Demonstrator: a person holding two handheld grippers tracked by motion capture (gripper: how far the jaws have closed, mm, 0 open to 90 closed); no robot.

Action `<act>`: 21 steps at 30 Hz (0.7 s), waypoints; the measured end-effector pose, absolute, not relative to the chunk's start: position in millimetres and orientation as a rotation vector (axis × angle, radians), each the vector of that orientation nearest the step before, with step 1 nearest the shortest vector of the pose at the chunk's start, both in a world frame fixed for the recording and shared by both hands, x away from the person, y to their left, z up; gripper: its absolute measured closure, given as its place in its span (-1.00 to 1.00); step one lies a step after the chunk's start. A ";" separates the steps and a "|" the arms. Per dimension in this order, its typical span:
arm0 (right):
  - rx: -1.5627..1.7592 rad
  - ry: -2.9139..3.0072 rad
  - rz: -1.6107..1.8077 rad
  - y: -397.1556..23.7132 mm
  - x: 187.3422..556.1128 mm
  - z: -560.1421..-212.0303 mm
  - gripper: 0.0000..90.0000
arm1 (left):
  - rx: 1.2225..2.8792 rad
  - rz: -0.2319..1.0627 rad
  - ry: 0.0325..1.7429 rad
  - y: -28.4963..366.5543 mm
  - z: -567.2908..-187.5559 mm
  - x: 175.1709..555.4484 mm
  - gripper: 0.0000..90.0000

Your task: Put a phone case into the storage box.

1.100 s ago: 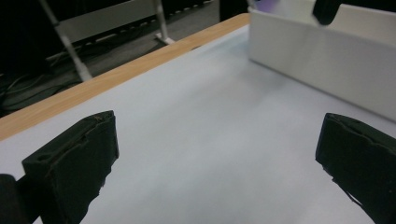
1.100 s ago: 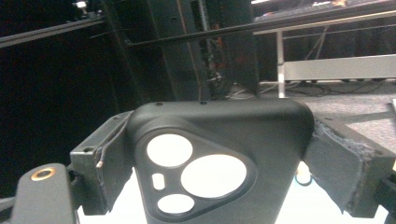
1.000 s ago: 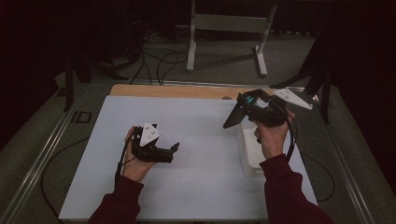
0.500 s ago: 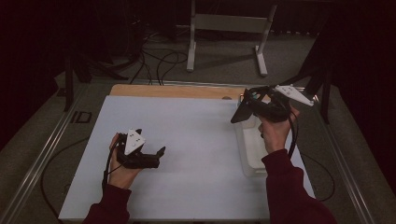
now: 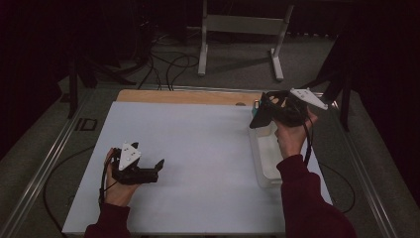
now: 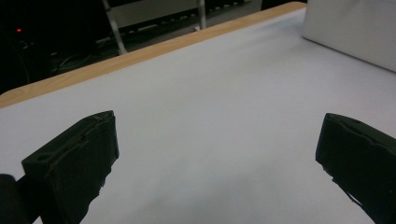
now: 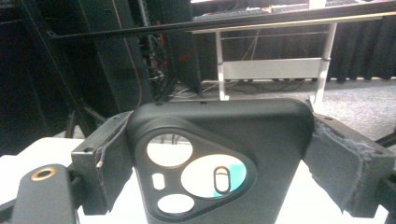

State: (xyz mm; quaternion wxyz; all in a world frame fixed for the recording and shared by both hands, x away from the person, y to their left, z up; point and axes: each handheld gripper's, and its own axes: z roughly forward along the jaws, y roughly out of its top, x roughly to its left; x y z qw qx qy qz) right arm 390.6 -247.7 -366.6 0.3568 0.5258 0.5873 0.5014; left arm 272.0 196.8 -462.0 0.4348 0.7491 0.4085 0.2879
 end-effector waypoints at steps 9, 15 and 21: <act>1.400 1.465 1.254 -251.8 398.1 -371.0 -0.70 | 1.840 0.737 1.041 205.5 -464.8 267.7 -1.00; 1.412 1.450 1.223 -254.3 400.3 -372.4 -0.70 | 1.834 0.743 1.053 207.6 -466.9 266.4 -1.00; 1.431 1.469 1.175 -255.4 405.3 -379.6 -0.70 | 1.833 0.744 1.057 209.1 -469.2 264.5 -1.00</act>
